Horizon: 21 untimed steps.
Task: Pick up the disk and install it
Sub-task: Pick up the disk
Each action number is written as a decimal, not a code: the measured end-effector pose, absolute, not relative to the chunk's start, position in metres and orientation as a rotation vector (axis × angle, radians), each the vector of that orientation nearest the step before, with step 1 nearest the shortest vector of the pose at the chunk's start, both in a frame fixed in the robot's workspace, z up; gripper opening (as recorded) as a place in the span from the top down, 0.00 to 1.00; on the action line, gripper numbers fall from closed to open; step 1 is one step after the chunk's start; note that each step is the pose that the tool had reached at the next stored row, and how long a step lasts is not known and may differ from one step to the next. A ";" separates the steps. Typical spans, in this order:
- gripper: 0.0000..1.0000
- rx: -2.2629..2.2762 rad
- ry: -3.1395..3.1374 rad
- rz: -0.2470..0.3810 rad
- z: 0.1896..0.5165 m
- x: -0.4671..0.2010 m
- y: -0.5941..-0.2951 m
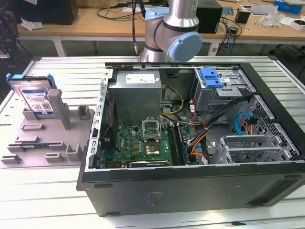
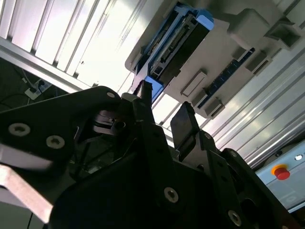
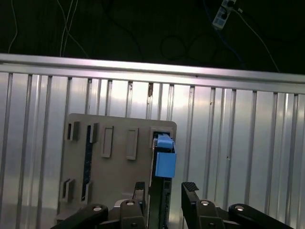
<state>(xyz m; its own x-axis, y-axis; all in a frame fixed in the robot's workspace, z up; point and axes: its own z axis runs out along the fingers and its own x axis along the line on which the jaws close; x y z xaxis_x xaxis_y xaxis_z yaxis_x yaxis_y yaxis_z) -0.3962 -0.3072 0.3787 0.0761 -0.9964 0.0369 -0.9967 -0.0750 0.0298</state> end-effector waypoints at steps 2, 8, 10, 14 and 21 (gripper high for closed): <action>0.56 2.268 -2.107 0.011 0.378 -0.397 -0.307; 0.56 2.261 -2.113 0.010 0.376 -0.403 -0.301; 0.56 2.261 -2.114 0.010 0.375 -0.404 -0.301; 0.56 2.260 -2.114 0.010 0.372 -0.405 -0.301; 0.56 2.259 -2.116 0.010 0.366 -0.405 -0.301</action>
<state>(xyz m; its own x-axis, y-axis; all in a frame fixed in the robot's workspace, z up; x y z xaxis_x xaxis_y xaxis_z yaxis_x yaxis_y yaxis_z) -0.4053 -0.3012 0.3659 0.0658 -0.9972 0.0366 -0.9975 -0.0647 0.0297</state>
